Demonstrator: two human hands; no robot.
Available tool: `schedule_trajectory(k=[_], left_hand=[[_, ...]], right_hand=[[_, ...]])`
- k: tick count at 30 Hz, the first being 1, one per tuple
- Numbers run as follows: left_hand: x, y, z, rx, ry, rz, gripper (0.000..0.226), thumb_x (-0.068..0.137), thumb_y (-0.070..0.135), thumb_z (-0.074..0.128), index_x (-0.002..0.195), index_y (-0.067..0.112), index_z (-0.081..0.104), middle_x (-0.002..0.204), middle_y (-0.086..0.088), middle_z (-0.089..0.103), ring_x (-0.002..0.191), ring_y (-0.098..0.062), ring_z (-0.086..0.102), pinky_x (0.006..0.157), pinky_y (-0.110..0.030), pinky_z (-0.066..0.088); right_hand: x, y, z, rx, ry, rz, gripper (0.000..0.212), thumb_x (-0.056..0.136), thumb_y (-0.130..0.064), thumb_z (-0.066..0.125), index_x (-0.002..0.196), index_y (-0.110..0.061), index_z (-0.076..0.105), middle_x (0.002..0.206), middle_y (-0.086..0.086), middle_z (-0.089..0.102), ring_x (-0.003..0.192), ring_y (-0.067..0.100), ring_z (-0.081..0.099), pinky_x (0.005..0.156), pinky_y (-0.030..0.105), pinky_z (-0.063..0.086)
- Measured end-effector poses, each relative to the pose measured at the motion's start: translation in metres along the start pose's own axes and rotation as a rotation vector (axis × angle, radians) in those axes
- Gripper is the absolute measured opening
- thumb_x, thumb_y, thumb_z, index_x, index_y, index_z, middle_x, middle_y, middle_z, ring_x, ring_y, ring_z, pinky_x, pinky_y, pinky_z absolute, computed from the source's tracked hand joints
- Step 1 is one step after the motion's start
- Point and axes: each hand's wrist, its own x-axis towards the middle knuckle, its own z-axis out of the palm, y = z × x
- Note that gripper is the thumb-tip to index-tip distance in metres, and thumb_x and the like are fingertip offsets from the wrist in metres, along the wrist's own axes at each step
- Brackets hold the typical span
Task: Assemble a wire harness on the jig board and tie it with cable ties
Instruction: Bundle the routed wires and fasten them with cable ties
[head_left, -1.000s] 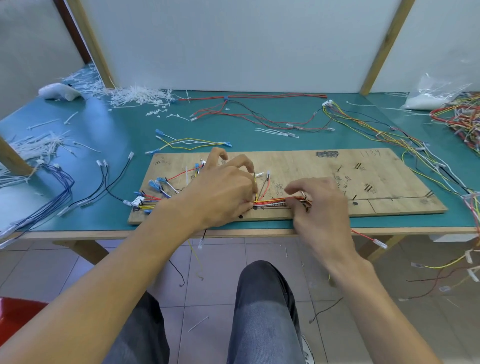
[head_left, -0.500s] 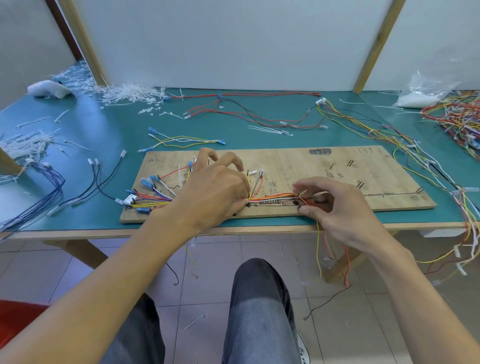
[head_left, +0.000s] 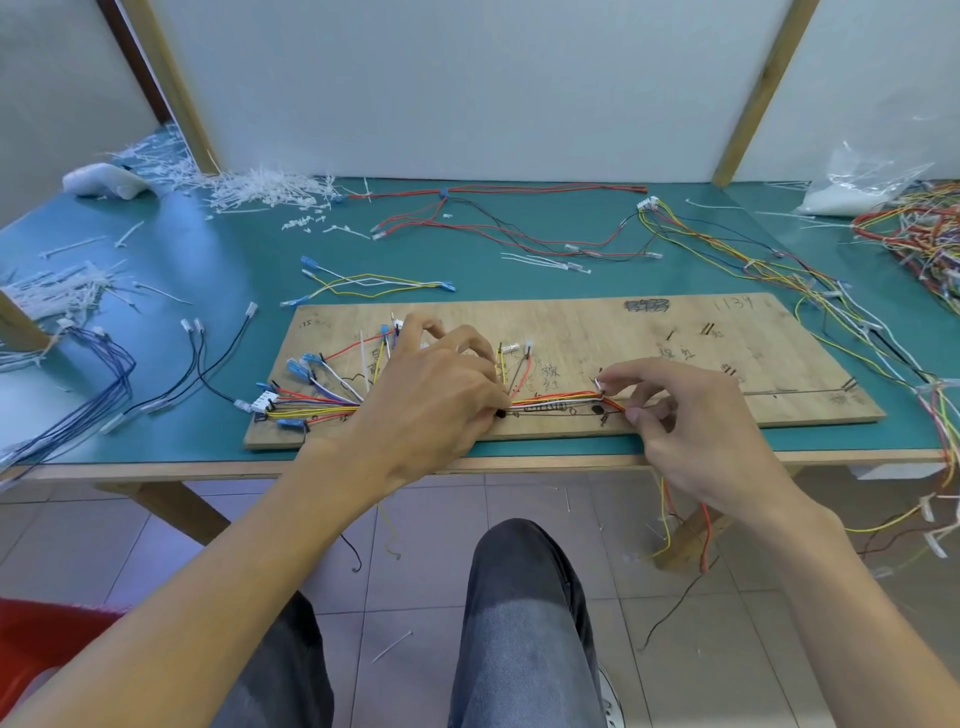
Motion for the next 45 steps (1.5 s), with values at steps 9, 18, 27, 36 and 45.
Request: schedule_trajectory(k=[9, 18, 27, 36, 45], left_hand=[[-0.002, -0.006, 0.002, -0.166, 0.013, -0.134, 0.025, 0.093, 0.028, 0.072, 0.115, 0.04, 0.076, 0.115, 0.014, 0.069, 0.125, -0.005, 0.052, 0.107, -0.043, 0.025], [0.008, -0.012, -0.01, -0.016, -0.1, -0.102, 0.021, 0.091, 0.045, 0.071, 0.111, 0.041, 0.076, 0.117, 0.022, 0.069, 0.127, 0.0, 0.045, 0.105, -0.043, 0.028], [0.006, -0.015, -0.002, -0.06, -0.076, -0.081, 0.015, 0.093, 0.046, 0.072, 0.104, 0.042, 0.08, 0.112, 0.034, 0.07, 0.119, 0.0, 0.049, 0.101, -0.041, 0.028], [0.002, -0.013, -0.003, -0.068, -0.052, -0.032, 0.013, 0.097, 0.038, 0.069, 0.103, 0.038, 0.08, 0.105, 0.018, 0.074, 0.122, -0.004, 0.053, 0.102, -0.043, 0.03], [0.002, -0.009, -0.007, -0.088, -0.007, -0.017, 0.012, 0.095, 0.03, 0.074, 0.102, 0.036, 0.081, 0.103, 0.01, 0.073, 0.113, -0.01, 0.061, 0.1, -0.046, 0.036]], right_hand=[[0.016, -0.004, -0.003, 0.041, -0.085, 0.086, 0.037, 0.085, 0.002, 0.068, 0.102, -0.028, 0.08, 0.087, -0.013, 0.072, 0.078, 0.005, 0.061, 0.068, 0.008, 0.044], [0.037, -0.001, 0.011, -0.058, 0.004, 0.089, 0.012, 0.089, -0.029, 0.07, 0.081, -0.031, 0.079, 0.076, -0.011, 0.068, 0.074, 0.012, 0.059, 0.072, 0.045, 0.054], [0.041, 0.014, 0.021, 0.123, 0.086, -0.015, 0.008, 0.087, -0.026, 0.084, 0.081, -0.03, 0.081, 0.071, -0.007, 0.061, 0.067, 0.01, 0.052, 0.061, 0.032, 0.043], [0.038, 0.012, 0.017, 0.126, 0.02, -0.073, 0.005, 0.086, -0.023, 0.087, 0.085, -0.023, 0.083, 0.072, 0.001, 0.06, 0.064, 0.013, 0.047, 0.061, 0.027, 0.037], [0.037, 0.014, 0.015, 0.236, 0.009, -0.066, 0.01, 0.081, -0.025, 0.09, 0.082, -0.02, 0.082, 0.074, 0.008, 0.063, 0.069, 0.028, 0.05, 0.061, 0.032, 0.039]])
